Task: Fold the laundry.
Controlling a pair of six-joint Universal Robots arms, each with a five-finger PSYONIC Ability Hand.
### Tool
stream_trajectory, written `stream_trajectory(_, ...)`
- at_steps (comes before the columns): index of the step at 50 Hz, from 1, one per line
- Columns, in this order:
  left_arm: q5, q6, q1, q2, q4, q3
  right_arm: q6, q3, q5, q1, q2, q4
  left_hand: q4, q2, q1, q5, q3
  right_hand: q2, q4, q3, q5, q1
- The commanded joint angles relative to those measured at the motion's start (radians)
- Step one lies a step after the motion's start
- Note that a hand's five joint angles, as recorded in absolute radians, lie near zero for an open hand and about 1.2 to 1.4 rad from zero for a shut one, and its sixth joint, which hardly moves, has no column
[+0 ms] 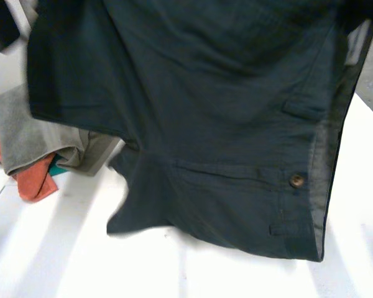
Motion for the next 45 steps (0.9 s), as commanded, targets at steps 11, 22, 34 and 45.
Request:
stream_trajectory(11,0.049,0.143,-0.029,-0.704,0.479,0.231,-0.085,-0.123,0.256,0.017,0.713,-0.532,0.195,0.198,0.225,0.254,0.205,0.227,0.199,0.21,0.224,0.3)
stream_trajectory(22,0.063,0.135,-0.016,-0.803,0.539,0.391,-0.217,-0.134,0.269,0.042,0.77,-0.821,-1.026,-1.023,-0.996,-0.967,-1.017,-0.995,-1.023,-1.012,-0.997,-0.922)
stream_trajectory(34,-0.04,0.144,-0.02,-0.411,0.471,-0.086,-0.229,0.054,0.063,0.033,0.515,-0.322,-0.956,-0.953,-0.925,-0.897,-0.946,-0.995,-1.023,-1.012,-0.997,-0.922)
stream_trajectory(45,-0.034,0.144,-0.042,-0.113,0.098,-0.621,-0.292,0.4,-0.167,-0.09,0.323,-0.096,-0.484,-0.481,-0.453,-0.425,-0.474,-0.545,-0.573,-0.562,-0.547,-0.472)
